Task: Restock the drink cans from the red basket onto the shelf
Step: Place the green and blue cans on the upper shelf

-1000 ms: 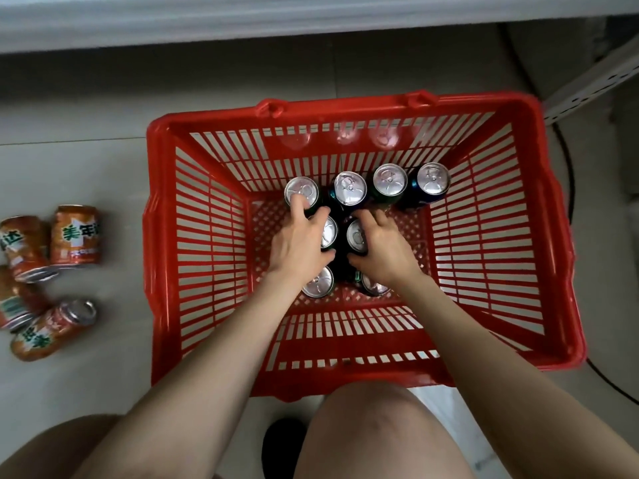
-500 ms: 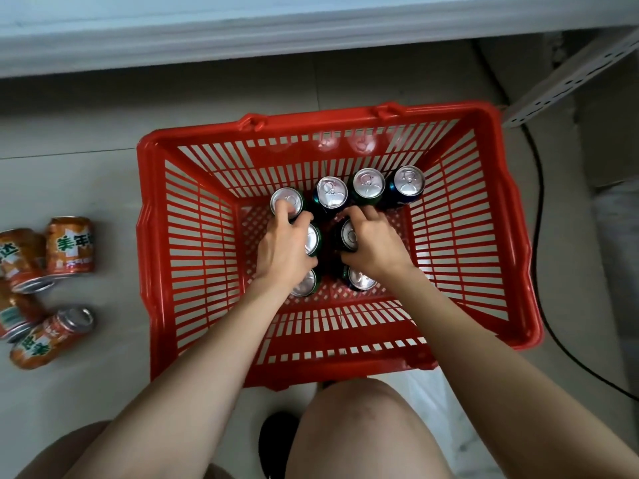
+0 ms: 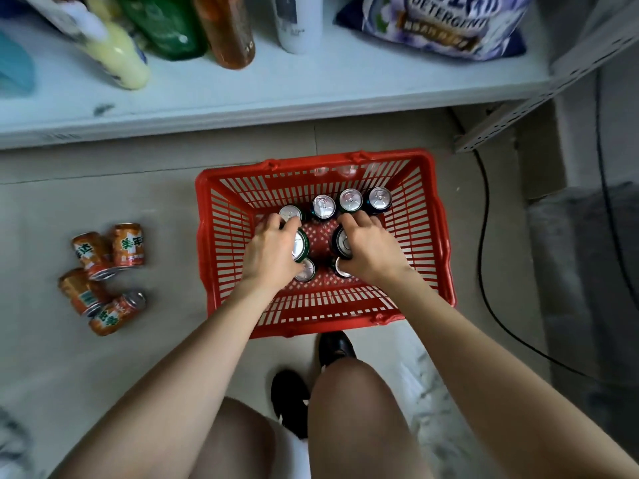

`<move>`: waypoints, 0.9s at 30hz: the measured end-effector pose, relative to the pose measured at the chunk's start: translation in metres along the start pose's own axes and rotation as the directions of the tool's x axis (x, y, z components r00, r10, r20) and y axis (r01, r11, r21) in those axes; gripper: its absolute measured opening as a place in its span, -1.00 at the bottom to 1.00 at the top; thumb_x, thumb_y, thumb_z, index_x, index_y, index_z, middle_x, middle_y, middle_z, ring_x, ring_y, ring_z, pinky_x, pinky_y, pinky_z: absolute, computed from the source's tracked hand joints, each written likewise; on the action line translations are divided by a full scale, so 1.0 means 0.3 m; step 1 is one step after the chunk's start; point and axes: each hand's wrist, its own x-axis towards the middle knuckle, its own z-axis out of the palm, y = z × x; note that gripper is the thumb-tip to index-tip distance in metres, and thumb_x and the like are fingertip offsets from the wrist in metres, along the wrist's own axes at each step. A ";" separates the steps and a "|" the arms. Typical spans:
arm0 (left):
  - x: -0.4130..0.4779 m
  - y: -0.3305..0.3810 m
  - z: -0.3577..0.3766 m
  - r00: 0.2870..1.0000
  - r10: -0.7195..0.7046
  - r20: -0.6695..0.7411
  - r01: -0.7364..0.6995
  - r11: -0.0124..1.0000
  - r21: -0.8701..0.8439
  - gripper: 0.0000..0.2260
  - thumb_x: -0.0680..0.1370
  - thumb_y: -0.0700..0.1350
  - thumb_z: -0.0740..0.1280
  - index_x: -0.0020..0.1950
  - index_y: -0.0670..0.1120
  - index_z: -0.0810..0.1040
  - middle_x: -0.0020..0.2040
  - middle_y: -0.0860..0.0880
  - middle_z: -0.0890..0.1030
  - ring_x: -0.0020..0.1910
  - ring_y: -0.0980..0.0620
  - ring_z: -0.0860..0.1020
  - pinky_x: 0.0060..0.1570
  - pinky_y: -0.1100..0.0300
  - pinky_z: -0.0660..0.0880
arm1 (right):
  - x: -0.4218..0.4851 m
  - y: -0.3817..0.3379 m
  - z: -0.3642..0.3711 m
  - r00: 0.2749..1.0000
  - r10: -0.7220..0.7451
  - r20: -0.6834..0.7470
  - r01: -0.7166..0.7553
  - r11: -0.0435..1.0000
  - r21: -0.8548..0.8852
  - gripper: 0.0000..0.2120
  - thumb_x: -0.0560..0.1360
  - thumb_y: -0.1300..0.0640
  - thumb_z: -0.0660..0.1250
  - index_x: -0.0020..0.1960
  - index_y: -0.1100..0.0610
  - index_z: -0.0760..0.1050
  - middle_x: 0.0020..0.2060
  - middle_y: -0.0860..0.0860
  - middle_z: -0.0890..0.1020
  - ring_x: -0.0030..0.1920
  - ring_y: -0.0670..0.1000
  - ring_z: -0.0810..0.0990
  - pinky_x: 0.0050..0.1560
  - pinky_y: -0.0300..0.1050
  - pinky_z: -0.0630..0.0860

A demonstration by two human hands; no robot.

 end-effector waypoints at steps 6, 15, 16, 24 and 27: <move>-0.173 0.079 -0.318 0.998 -0.024 0.051 0.021 0.999 0.049 -0.34 0.34 -0.01 0.56 0.36 -0.05 0.38 0.22 -0.13 0.44 0.20 -0.17 0.50 0.03 -0.01 0.53 | -0.179 -0.119 -0.284 0.998 -0.056 -0.015 0.055 0.994 -0.092 -0.29 0.40 0.05 0.47 0.43 0.14 0.21 0.29 0.13 0.40 0.31 0.20 0.37 0.02 0.10 0.56; -0.440 0.199 -0.750 0.999 -0.035 -0.012 0.036 0.996 0.081 -0.37 0.33 0.01 0.55 0.34 -0.01 0.40 0.20 -0.06 0.43 0.13 -0.13 0.53 -0.04 0.00 0.55 | -0.496 -0.292 -0.732 0.989 -0.136 -0.060 0.121 0.972 -0.201 -0.38 0.41 0.04 0.42 0.38 0.13 0.26 0.26 0.10 0.42 0.28 0.16 0.39 -0.16 0.00 0.48; -0.467 0.208 -0.794 1.000 -0.024 -0.018 0.025 0.997 0.080 -0.39 0.33 0.00 0.54 0.32 -0.01 0.41 0.20 -0.06 0.43 0.12 -0.13 0.54 -0.05 -0.01 0.56 | -0.534 -0.310 -0.775 0.988 -0.141 -0.067 0.123 0.969 -0.216 -0.39 0.41 0.02 0.41 0.38 0.11 0.27 0.25 0.09 0.43 0.25 0.16 0.42 -0.19 -0.02 0.45; -0.721 0.268 -1.156 0.995 0.094 -0.028 -0.091 0.990 0.105 -0.39 0.27 0.01 0.58 0.24 -0.02 0.41 0.10 -0.02 0.45 0.03 -0.14 0.57 -0.10 -0.01 0.60 | -0.853 -0.453 -1.060 0.969 -0.197 -0.151 0.156 0.956 -0.247 -0.33 0.34 -0.13 0.44 0.35 0.04 0.29 0.17 0.01 0.48 0.19 0.11 0.48 -0.14 0.00 0.54; -0.842 0.302 -1.305 0.988 0.148 -0.044 -0.142 0.983 0.116 -0.38 0.26 0.02 0.60 0.23 -0.03 0.42 0.07 -0.02 0.45 0.02 -0.10 0.56 -0.09 0.02 0.58 | -0.987 -0.511 -1.173 0.960 -0.217 -0.175 0.171 0.954 -0.247 -0.37 0.30 -0.13 0.44 0.28 0.04 0.33 0.08 0.00 0.50 0.11 0.09 0.52 -0.14 -0.02 0.54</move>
